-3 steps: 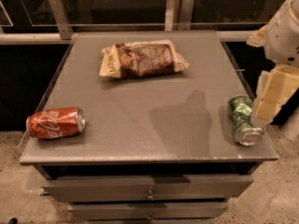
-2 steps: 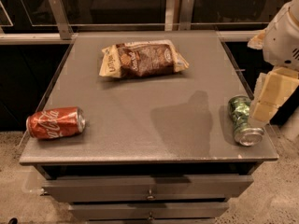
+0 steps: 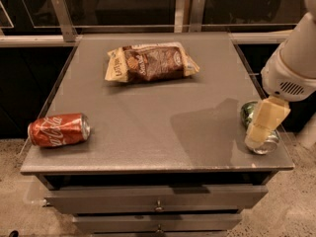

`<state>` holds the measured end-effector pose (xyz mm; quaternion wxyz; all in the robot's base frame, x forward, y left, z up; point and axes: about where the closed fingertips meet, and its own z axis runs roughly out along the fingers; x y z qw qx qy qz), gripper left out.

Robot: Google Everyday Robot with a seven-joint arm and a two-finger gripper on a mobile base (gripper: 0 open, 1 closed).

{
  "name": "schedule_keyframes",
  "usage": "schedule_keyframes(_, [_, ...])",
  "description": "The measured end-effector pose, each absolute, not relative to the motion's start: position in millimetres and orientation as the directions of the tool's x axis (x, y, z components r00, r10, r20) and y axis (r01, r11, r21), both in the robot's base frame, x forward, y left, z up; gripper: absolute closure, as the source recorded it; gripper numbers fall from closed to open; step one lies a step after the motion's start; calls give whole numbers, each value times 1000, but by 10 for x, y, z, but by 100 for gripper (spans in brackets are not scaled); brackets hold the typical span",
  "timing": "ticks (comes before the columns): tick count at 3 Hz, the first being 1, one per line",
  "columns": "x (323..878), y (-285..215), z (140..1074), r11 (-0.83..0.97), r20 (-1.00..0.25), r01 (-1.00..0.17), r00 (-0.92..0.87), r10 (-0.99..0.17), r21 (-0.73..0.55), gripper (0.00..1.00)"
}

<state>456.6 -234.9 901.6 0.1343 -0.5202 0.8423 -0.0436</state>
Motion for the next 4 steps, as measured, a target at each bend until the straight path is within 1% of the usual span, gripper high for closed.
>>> schedule_keyframes(1, [4673, -2461, 8632, 515, -148, -833, -494, -857, -201, 0])
schedule_keyframes(2, [4658, -2523, 8338, 549, -111, -819, -538, -836, -165, 19])
schedule_keyframes(3, [4652, -2524, 8334, 549, -107, -819, -538, -836, -166, 43])
schedule_keyframes(4, [4575, -2460, 8569, 534, -128, -819, -519, -845, -210, 66])
